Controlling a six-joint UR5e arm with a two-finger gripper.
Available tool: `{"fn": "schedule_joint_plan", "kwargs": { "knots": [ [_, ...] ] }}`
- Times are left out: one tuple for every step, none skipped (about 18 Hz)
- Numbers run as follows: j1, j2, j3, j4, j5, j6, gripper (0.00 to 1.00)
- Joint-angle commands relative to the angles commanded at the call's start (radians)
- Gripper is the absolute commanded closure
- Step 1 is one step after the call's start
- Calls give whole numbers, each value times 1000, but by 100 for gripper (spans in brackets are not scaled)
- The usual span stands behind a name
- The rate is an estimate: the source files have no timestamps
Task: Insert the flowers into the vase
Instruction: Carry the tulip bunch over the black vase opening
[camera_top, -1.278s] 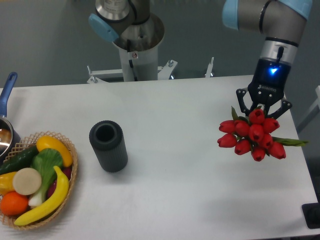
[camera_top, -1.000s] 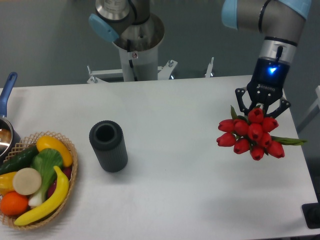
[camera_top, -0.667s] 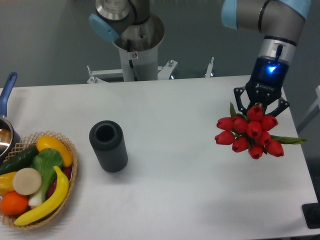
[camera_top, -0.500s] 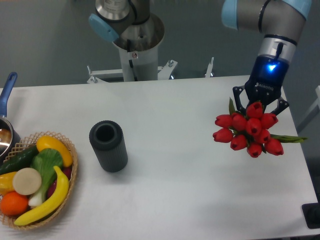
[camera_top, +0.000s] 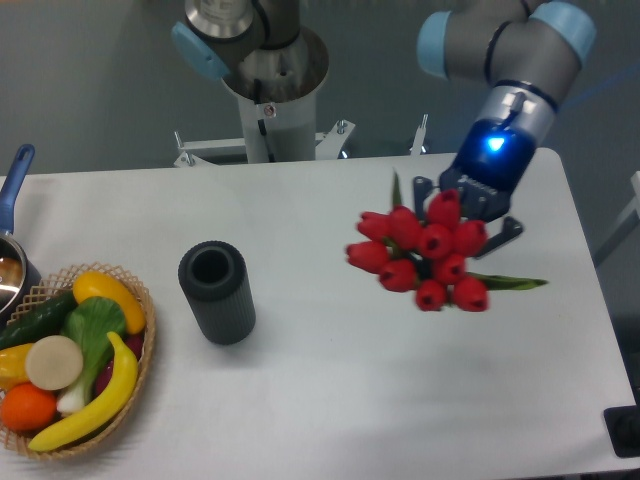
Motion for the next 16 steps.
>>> {"fn": "schedule_joint_plan", "kwargs": {
  "knots": [
    [-12, 14, -23, 0, -31, 14, 81],
    [-25, 34, -40, 0, -57, 26, 81],
    [-34, 46, -63, 0, -83, 29, 81],
    [-45, 61, -86, 0, -108, 29, 81],
    [-58, 78, -107, 0, -135, 34, 81],
    [-71, 93, -124, 0, -157, 38, 81],
    [-81, 107, -134, 0, -172, 41, 81],
    [-95, 118, -140, 0, -177, 41, 81],
    [-118, 126, -147, 0, -178, 41, 81],
    [-136, 136, -149, 0, -178, 41, 81],
    [-149, 144, -155, 0, -181, 41, 81],
    [-161, 150, -157, 0, -187, 41, 81],
    [-176, 158, -158, 0, -195, 41, 81],
    [-187, 160, -166, -2, -197, 41, 81],
    [-201, 166, -173, 0, -197, 41, 81],
    [-207, 169, -180, -2, -198, 41, 81]
  ]
}}
